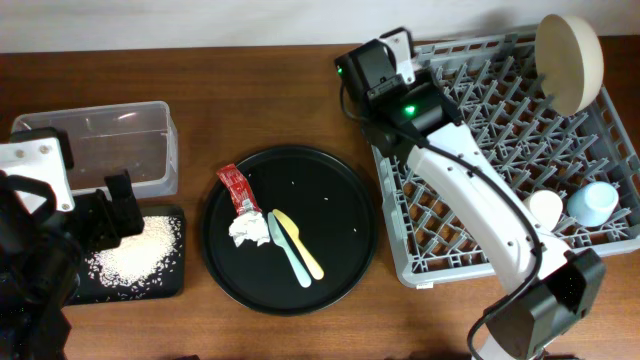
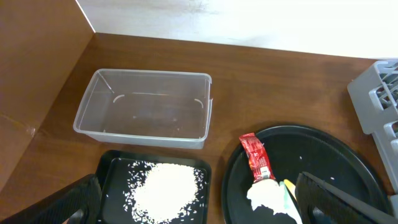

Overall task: Sort waste into correct bins and load items into the dishwasher rack
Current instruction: 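Carry the bowl into the dish rack's back and release it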

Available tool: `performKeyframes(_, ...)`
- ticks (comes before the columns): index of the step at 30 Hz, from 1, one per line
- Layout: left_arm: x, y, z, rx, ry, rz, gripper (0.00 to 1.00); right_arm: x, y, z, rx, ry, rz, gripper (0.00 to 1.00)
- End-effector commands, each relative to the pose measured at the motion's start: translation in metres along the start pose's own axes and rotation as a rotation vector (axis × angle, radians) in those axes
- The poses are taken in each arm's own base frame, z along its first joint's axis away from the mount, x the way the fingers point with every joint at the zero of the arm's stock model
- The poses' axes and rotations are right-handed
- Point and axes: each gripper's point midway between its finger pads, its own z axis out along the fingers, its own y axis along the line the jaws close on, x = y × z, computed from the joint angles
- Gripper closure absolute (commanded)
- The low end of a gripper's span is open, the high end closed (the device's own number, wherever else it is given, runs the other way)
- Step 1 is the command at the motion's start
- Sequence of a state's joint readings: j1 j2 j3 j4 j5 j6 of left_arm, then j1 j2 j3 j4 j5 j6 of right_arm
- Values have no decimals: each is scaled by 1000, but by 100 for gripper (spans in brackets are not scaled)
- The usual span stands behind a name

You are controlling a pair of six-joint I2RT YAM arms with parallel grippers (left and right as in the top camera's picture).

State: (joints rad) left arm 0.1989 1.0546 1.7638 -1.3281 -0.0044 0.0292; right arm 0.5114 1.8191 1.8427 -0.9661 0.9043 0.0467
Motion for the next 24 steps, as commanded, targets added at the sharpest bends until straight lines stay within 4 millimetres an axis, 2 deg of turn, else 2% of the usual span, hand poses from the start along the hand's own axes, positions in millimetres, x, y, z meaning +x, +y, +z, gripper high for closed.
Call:
performKeyframes(1,-1,2,-2,-6,-9,-3,1,-8,-81,5,402,-2,43,96)
performKeyframes(3,-2,2,-2,-6,-9,-3,1,-7,-94,15,456,8,78,96)
performKeyframes(7,-2,2,-2,-6,-9,-3,1,-3,-98,39,467,46,58,96)
performKeyframes(10,-1,2,-2,-6,-7,-3,1,-2,-92,59,481,78,-12,96)
performKeyframes(15,-1,2,-2,-6,-6,-3,1,4,-79,109,528,152,-154,96)
performKeyframes(19,-1,2,-2,-6,-6,-3,1,15,-70,135,554,197,-202,96)
performKeyframes(24,-1,2,-2,-6,-6,-3,1,26,-64,146,584,234,-235,96)
